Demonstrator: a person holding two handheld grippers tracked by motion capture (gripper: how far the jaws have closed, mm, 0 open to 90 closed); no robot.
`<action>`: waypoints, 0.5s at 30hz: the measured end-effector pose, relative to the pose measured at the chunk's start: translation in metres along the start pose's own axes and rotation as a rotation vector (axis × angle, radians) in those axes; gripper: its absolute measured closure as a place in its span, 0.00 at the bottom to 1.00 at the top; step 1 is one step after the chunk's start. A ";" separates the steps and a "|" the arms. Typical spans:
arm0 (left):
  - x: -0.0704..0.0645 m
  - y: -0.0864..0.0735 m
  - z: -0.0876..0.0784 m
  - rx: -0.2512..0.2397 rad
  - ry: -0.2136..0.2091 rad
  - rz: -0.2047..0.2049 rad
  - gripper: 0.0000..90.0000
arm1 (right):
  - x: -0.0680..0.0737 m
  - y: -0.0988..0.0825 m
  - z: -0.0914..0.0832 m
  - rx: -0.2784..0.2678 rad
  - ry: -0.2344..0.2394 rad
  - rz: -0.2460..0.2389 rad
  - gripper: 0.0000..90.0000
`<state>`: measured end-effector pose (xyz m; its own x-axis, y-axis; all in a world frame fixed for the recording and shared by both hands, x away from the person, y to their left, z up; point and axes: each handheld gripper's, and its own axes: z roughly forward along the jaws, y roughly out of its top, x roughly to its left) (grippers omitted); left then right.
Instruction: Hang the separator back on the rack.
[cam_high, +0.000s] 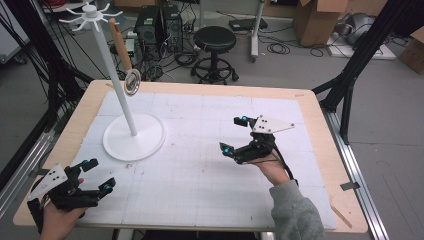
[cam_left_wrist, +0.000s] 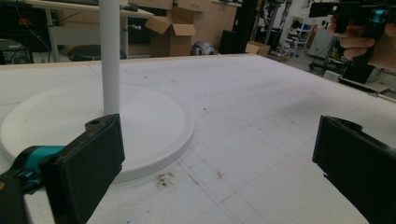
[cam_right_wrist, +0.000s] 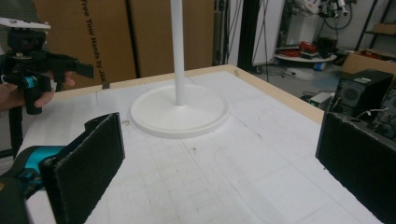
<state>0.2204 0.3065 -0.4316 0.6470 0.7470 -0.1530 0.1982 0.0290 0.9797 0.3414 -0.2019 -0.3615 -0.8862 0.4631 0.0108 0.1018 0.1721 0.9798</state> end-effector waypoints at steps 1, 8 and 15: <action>0.000 0.000 0.000 0.001 0.000 0.001 0.03 | -0.001 -0.003 -0.003 -0.004 -0.005 0.004 0.00; 0.002 -0.001 0.002 0.002 0.004 -0.001 0.03 | -0.010 -0.022 -0.028 0.013 -0.052 0.042 0.00; 0.003 -0.001 0.005 0.000 0.006 -0.006 0.03 | -0.015 -0.041 -0.056 0.019 -0.082 0.071 0.00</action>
<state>0.2258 0.3056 -0.4339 0.6412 0.7509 -0.1581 0.2024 0.0333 0.9787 0.3248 -0.2649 -0.3908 -0.8365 0.5443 0.0633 0.1724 0.1518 0.9732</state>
